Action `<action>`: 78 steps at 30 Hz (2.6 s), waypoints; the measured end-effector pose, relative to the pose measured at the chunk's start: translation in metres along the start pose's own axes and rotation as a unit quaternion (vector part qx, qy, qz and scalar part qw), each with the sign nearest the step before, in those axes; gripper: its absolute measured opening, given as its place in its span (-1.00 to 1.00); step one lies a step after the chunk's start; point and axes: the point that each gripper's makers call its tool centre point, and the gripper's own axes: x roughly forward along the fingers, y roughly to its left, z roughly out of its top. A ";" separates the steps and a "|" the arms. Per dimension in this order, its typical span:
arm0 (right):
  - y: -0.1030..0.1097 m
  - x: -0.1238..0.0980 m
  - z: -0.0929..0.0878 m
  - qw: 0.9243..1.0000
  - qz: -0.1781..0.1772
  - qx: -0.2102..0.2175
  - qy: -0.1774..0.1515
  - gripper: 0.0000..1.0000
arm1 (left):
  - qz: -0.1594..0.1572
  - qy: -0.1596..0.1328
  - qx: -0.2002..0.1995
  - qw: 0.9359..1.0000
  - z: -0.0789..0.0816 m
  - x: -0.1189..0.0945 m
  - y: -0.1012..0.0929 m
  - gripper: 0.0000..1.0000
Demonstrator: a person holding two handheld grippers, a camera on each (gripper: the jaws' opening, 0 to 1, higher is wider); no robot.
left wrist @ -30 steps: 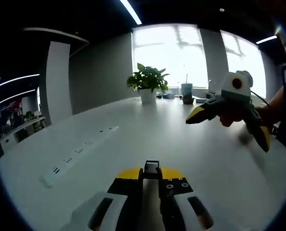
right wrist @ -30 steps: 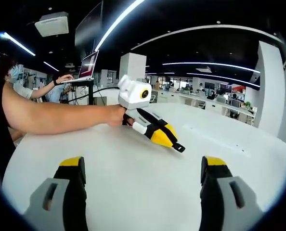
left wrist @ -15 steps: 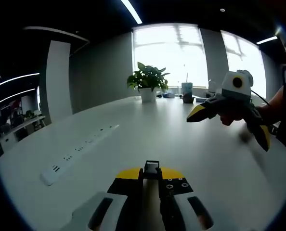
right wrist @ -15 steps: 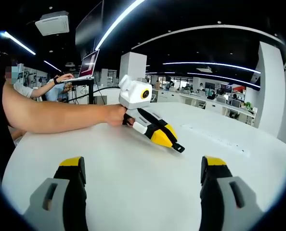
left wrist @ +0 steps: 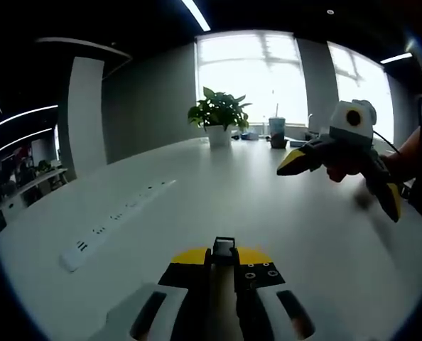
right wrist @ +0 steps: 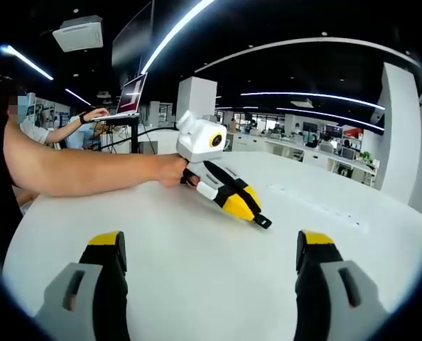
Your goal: Snap the two parts of the plastic buckle together until the buckle closes and remains connected.
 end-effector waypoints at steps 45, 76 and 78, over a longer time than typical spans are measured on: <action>-0.003 0.000 -0.006 1.000 -0.005 -0.002 0.014 1.00 | -0.007 0.032 -0.016 0.999 -0.011 0.000 0.004 -0.81; 0.001 0.001 -0.007 1.000 0.001 0.000 0.016 1.00 | 0.019 -0.064 -0.068 0.995 0.023 0.008 0.018 0.99; 0.001 0.001 -0.008 1.000 0.001 0.000 0.017 1.00 | 0.020 -0.061 -0.067 0.996 0.022 0.008 0.018 0.99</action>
